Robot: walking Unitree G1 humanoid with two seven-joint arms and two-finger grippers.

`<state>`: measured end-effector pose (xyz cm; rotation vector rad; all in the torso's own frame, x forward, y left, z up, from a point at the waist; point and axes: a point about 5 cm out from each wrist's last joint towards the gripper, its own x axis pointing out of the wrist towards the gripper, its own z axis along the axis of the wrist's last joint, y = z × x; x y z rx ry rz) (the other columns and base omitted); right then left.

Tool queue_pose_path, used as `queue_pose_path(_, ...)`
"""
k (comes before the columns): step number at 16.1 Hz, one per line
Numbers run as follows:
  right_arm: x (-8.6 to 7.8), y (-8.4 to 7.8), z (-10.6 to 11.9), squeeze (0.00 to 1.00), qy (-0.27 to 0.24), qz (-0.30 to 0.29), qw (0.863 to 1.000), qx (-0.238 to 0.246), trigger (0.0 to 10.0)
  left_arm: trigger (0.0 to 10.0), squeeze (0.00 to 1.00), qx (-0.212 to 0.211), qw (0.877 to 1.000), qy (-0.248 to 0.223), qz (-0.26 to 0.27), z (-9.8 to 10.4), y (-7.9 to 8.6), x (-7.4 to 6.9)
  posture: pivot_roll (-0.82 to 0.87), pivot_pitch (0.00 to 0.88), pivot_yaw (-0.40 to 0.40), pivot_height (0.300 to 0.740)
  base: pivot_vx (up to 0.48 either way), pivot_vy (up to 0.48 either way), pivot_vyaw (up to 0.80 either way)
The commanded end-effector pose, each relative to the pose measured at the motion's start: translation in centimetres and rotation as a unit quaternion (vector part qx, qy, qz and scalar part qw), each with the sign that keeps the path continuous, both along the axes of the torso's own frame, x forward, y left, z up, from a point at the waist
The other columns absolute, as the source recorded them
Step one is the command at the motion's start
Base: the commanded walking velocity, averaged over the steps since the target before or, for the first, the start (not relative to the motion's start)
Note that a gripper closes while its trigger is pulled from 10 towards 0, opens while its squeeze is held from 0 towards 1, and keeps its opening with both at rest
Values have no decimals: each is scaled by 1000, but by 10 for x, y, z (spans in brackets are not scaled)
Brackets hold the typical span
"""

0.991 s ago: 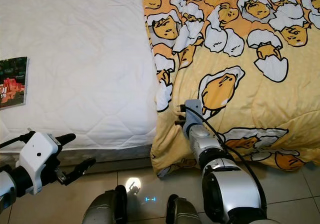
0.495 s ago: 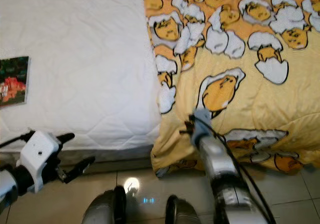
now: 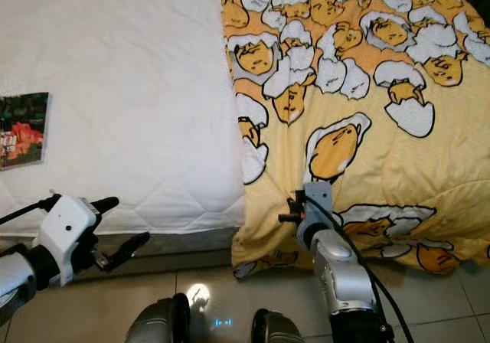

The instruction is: Clean up the room

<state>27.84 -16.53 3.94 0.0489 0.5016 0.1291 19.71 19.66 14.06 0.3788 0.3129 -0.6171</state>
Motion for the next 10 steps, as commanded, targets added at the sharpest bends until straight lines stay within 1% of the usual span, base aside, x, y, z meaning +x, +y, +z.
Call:
queue_pose_path(1, -16, -1, -22, 0, 57, -2, 998, -10, 10000, 10000, 0, 0, 1000, 7, -5, -5, -3, -2, 153, 147, -18, 740, 0, 0, 0)
queue_pose_path(2, -17, -1, -23, 0, 63, -3, 998, -10, 10000, 10000, 0, -1, 1000, 8, -5, -7, -4, -1, 149, 140, -18, 740, 0, 0, 0)
queue_pose_path(3, -20, -2, -22, 63, 71, -4, 997, -15, 10000, 10000, 0, -3, 1000, 9, -5, -9, -6, -1, 148, 138, -18, 740, 0, 0, 0)
queue_pose_path(4, -19, -3, -22, 1000, 67, -6, 998, -18, 10000, 10000, 0, -8, 1000, 10, 2, -14, -8, -1, 136, 117, -22, 740, 0, 0, 0)
queue_pose_path(6, -19, -3, -18, 1000, 47, 2, 999, -22, 10000, 10000, 0, -10, 1000, 9, 17, -21, -9, 0, 127, 104, -23, 740, 0, 0, 0)
queue_pose_path(7, -20, -2, -15, 1000, 36, 11, 999, -5, 10000, 10000, 0, -11, 999, 10, 31, -25, -8, 1, 114, 87, -23, 740, 0, 0, 0)
queue_pose_path(8, -22, -2, -9, 1000, 19, 3, 1000, 13, 10000, 10000, 0, -24, 997, 3, 71, -30, -6, 5, 102, 69, -25, 740, 0, 0, 0)
queue_pose_path(9, -24, -3, -6, 1000, 11, 1, 1000, 8, 10000, 10000, 0, -34, 995, -4, 99, -32, -5, 8, 86, 43, -23, 740, 0, 0, 0)
queue_pose_path(10, -25, -4, -4, 1000, 7, -1, 1000, 1, 10000, 10000, 0, -40, 992, -9, 116, -32, -5, 11, 86, 43, -23, 740, 0, 0, 0)
